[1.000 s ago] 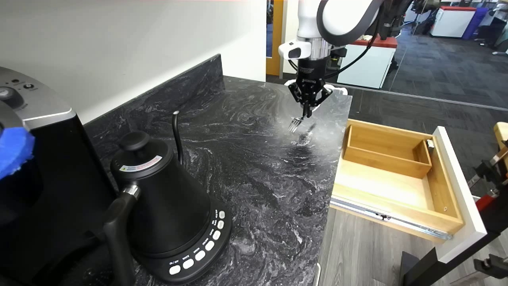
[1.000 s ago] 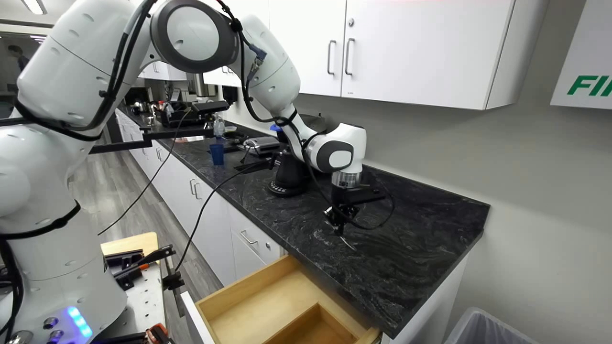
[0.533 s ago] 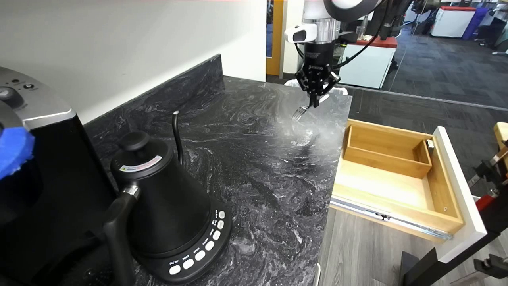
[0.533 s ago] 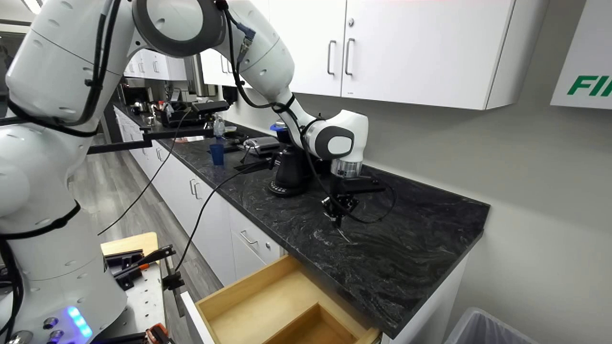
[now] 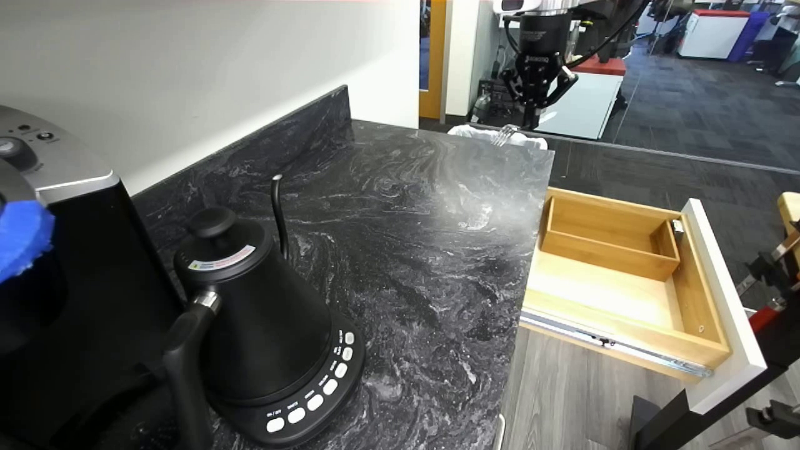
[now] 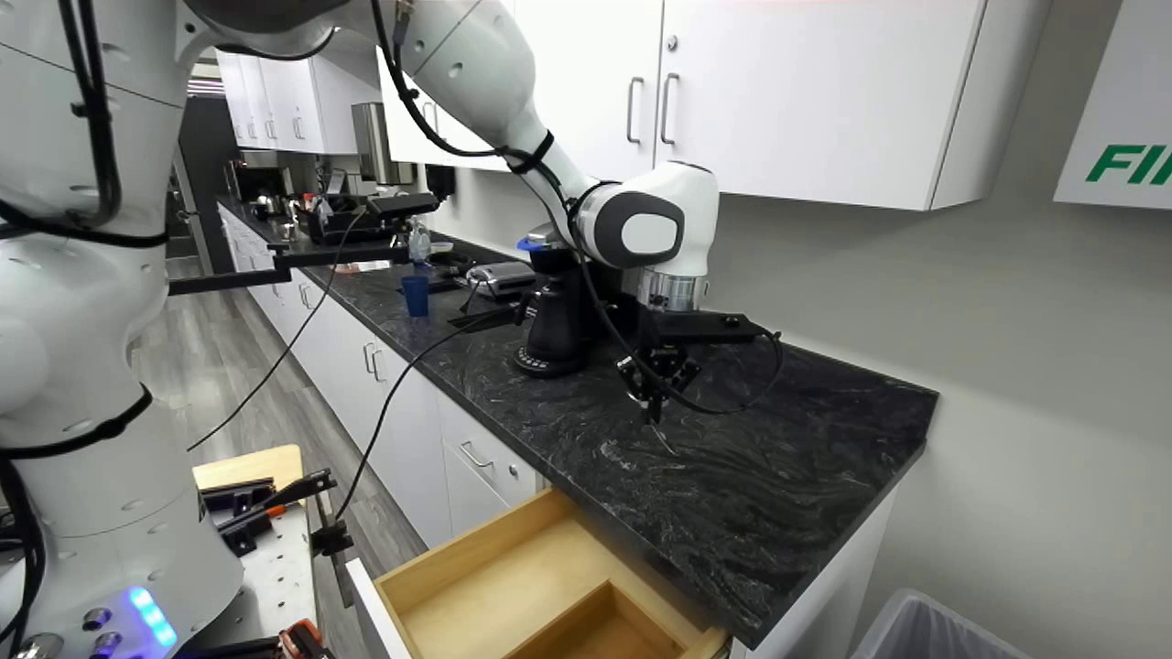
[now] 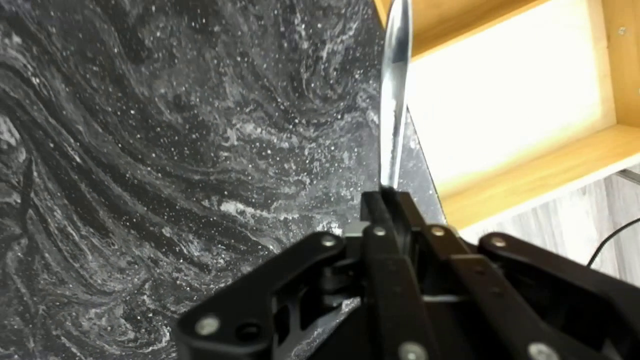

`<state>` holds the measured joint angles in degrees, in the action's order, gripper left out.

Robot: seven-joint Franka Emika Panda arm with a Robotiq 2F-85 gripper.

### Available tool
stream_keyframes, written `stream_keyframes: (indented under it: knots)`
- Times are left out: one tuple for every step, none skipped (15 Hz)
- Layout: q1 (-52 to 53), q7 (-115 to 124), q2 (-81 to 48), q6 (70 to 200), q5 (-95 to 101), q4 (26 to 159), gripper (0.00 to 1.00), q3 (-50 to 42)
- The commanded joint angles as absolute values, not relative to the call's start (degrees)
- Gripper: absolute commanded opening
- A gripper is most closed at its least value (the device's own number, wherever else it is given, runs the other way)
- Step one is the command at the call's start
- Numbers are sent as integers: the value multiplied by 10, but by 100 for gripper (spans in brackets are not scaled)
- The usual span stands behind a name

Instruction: Put the fork inside the box in the drawer

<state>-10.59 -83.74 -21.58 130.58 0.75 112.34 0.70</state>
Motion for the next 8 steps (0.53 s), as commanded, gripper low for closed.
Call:
stream_keyframes:
  knots:
    - [-116, -831, -131, 1296, -2, 1201, 3, -10]
    - [-115, -827, -118, 1298, -1, 1214, 3, -17]
    - [-112, -821, -105, 1299, 1, 1226, 3, -22]
    - [-110, -816, -96, 1302, 2, 1238, 3, -26]
    - [-105, -803, -87, 1308, 4, 1251, 3, -29]
    - [-101, -788, -80, 1316, 4, 1264, 3, -31]
    - [-96, -767, -73, 1326, 6, 1277, 3, -30]
    - [-90, -741, -67, 1338, 8, 1291, 3, -29]
